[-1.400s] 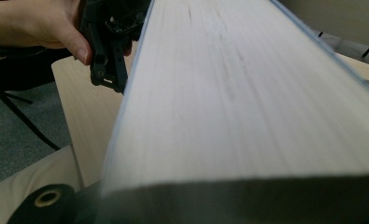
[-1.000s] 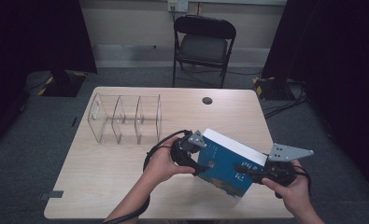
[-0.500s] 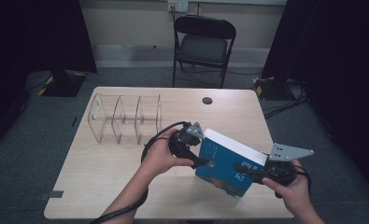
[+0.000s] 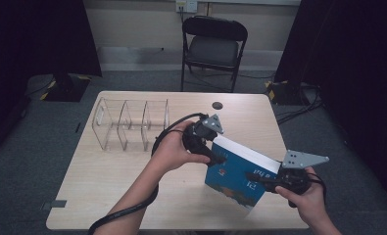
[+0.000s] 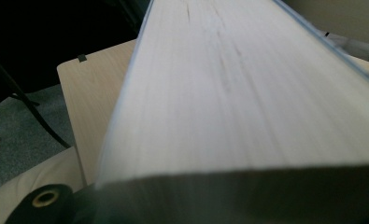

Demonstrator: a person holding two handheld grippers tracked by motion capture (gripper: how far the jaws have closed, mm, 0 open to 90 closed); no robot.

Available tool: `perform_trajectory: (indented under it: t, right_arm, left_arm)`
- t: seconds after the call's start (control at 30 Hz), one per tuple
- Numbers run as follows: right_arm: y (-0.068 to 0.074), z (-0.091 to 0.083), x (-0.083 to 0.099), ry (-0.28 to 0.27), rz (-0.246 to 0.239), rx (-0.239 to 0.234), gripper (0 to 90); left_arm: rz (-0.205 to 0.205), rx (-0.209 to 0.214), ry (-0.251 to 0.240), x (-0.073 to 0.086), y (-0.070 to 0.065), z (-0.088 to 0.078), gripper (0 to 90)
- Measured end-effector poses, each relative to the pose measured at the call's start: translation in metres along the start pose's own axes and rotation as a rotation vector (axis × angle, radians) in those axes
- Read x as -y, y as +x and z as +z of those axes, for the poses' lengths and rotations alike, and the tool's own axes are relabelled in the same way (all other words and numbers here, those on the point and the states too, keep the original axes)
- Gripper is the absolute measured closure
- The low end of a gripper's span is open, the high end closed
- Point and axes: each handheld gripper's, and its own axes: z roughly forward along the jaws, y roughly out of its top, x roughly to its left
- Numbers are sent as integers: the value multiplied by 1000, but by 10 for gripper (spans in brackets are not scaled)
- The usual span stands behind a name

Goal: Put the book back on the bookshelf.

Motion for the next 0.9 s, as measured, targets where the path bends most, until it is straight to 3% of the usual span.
perform_trajectory:
  t: [0.1, 0.2, 0.43, 0.57, 0.8, 0.9]
  right_arm:
    - [-1, 0, 0, 1, -1, -4, 597]
    - [-1, 0, 0, 3, -7, -9, 595]
    - [-4, -1, 2, -8, 4, -23, 572]
    - [-9, 0, 7, -3, 27, -25, 515]
    - [-18, 0, 20, -10, 59, -26, 397]
    - [-21, 4, 21, -14, 42, -25, 342]
  left_arm:
    - [39, 19, 13, -7, -1, 4, 203]
    - [49, 50, 6, -11, -4, 8, 241]
    - [76, 70, 2, -10, -2, 8, 295]
    - [75, 62, 37, -11, -5, 4, 360]
    - [57, 104, 98, -10, -19, -10, 558]
    - [38, 107, 108, -9, -25, -13, 601]
